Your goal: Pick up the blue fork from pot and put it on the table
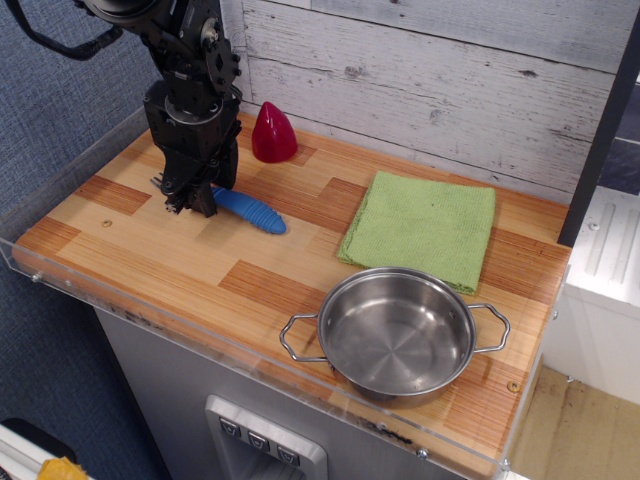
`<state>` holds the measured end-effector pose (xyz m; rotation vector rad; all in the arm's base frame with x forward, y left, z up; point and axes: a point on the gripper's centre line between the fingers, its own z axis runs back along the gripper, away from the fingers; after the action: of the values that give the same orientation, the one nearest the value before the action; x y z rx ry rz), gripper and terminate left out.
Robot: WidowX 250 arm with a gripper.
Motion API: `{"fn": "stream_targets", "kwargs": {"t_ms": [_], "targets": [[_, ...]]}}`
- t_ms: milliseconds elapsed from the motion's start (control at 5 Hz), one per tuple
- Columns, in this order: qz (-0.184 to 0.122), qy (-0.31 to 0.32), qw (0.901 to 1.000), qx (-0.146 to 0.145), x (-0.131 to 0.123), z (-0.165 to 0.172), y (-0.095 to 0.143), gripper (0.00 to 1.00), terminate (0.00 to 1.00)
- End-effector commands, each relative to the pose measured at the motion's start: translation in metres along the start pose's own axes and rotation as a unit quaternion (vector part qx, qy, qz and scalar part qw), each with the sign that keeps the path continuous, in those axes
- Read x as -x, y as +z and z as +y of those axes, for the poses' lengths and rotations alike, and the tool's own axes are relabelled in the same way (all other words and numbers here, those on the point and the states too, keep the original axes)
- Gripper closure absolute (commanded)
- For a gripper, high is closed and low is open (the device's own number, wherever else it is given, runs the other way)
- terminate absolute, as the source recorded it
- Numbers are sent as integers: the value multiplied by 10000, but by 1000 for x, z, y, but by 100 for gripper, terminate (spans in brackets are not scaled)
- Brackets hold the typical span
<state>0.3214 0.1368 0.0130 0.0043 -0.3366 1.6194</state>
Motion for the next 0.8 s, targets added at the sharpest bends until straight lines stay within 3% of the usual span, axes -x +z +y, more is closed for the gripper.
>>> {"fn": "stream_targets", "kwargs": {"t_ms": [0, 400, 600], "targets": [[-38, 34, 9997, 258, -11, 0, 19, 0, 0], [27, -318, 9989, 348, -11, 0, 62, 0, 0], [138, -1262, 9918, 124, -4, -1, 86, 0, 0]]}}
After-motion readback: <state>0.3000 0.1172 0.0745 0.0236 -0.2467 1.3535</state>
